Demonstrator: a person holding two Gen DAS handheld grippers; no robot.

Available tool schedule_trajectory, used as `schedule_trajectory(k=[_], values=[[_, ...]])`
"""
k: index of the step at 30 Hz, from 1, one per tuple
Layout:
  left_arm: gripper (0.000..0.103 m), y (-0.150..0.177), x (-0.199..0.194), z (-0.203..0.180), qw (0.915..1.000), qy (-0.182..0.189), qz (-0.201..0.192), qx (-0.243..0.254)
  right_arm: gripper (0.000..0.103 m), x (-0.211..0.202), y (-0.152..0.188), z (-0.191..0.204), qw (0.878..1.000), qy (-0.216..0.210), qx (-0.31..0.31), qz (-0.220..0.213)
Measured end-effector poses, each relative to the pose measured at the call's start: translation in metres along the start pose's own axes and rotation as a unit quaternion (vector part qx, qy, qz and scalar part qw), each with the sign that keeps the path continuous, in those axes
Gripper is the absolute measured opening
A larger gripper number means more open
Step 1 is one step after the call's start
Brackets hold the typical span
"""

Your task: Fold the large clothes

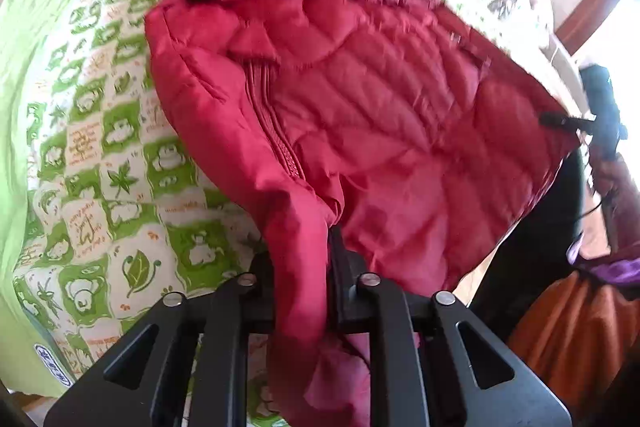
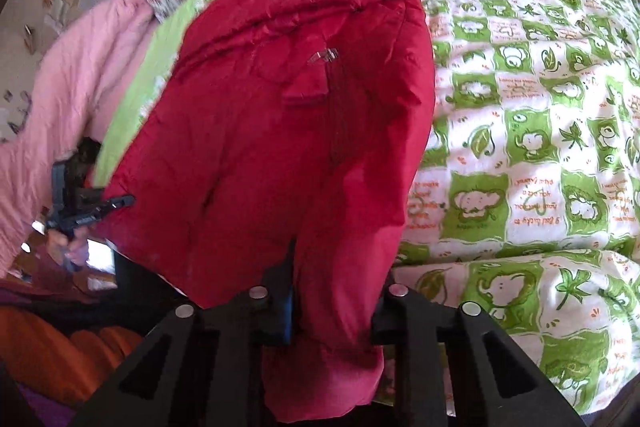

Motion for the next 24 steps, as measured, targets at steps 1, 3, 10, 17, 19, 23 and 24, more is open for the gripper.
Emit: schedule_trajectory(k=[1,3,10,17,19,23,24], values=[[0.013,-0.002,-0.005,-0.002,0.9999,0.003,-0.01,-0.002,0.021,-0.004,-0.001,-0.001,1.0,-0.01,0.005,-0.011],[0.012,-0.007,-0.014,-0.006,0.9996,0.007,-0.028,-0.002,0.02,-0.013,-0.004,-0.001,0.999,-0.03,0.011,-0.035],[0.011,-0.04,-0.054,-0.02,0.9951,0.021,-0.096,0.013,0.019,-0.033,-0.028,0.011,0.994,-0.053,0.001,-0.097],[0.012,-0.093,-0.078,-0.013,0.9867,0.034,-0.159,-0.002,0.018,-0.054,-0.071,0.007,0.984,-0.062,-0.001,-0.167],[0.012,-0.111,-0.082,-0.009,0.984,0.03,-0.175,-0.011,0.018,-0.059,-0.085,0.003,0.98,-0.065,0.007,-0.189],[0.012,-0.148,-0.085,0.003,0.9788,0.033,-0.199,-0.035,0.018,-0.064,-0.119,-0.009,0.972,-0.067,0.024,-0.226],[0.012,-0.153,-0.084,0.008,0.9779,0.035,-0.202,-0.042,0.018,-0.063,-0.128,-0.013,0.97,-0.067,0.028,-0.233]])
Point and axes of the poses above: each gripper's, at about its wrist camera, not at the fingertips, and x roughly the way its jaws point, z to its left, y to its underside, the point moved 1 cm from there along x, roughly the way its jaws point, and after that the axes turned 9 degrees about -x, right-handed, at the moved point
